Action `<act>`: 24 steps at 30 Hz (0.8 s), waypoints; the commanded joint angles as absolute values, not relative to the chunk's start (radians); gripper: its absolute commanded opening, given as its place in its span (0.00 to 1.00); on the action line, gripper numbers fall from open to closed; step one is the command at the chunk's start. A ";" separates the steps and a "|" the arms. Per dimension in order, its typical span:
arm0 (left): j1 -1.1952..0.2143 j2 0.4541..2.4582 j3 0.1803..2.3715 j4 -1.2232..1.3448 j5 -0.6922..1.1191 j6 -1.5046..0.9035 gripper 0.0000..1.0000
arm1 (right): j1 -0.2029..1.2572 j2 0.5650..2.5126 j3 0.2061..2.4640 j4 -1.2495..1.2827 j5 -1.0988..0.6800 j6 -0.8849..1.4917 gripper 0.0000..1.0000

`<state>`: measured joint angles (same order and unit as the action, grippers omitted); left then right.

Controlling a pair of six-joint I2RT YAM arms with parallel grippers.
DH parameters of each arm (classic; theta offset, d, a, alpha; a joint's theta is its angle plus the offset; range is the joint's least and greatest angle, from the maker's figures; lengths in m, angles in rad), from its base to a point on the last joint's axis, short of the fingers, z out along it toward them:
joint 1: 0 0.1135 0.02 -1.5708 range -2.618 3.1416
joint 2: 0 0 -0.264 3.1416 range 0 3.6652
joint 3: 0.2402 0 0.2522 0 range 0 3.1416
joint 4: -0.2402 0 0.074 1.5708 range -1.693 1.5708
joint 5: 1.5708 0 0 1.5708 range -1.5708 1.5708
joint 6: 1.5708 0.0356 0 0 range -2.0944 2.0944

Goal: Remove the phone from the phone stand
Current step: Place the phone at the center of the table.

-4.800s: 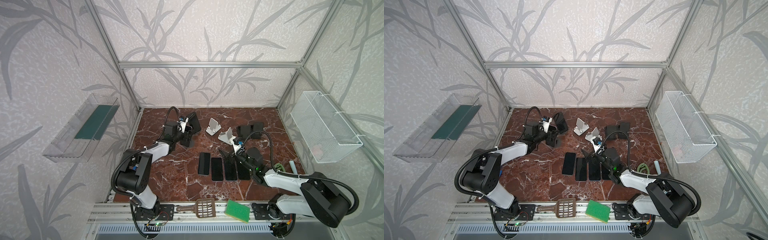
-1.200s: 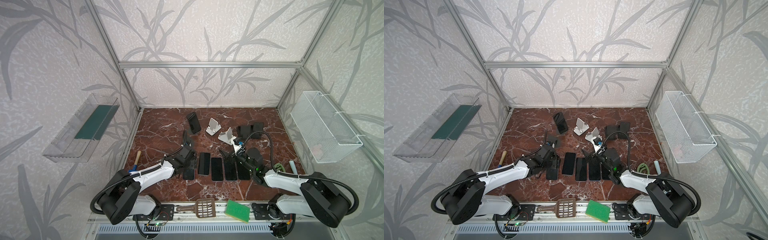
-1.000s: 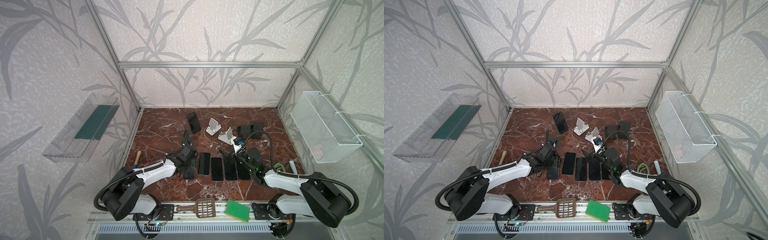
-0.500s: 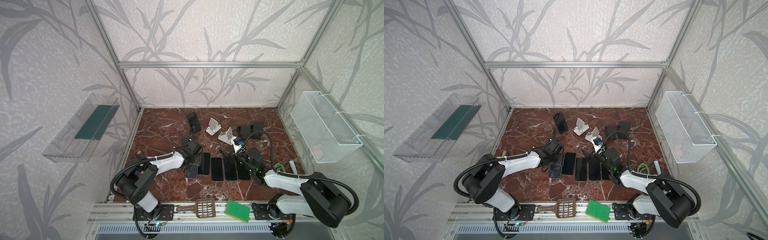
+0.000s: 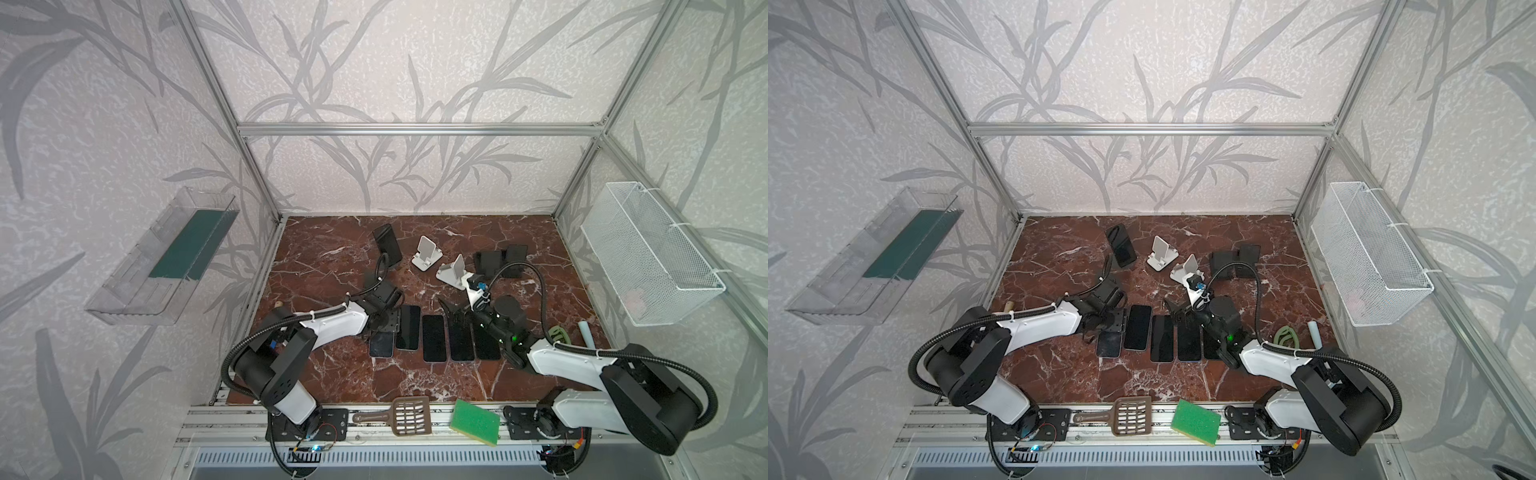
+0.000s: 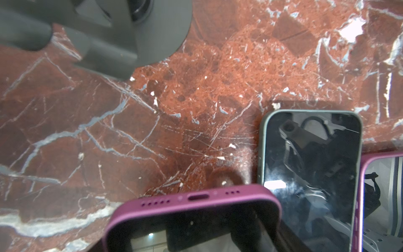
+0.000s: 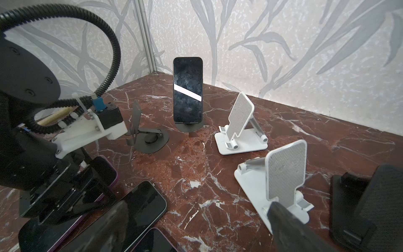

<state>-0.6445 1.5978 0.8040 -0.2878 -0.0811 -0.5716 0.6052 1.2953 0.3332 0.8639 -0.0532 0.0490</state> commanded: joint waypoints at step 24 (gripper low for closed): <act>-0.616 1.671 0.832 -0.388 -0.065 -0.574 0.67 | 0.611 1.304 0.327 0.897 -0.051 0.061 0.99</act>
<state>-0.6235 1.6173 0.8318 -0.3412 -0.0803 -0.5755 0.6052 1.3014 0.3332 0.8639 -0.0532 0.0563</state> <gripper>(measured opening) 0.723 0.990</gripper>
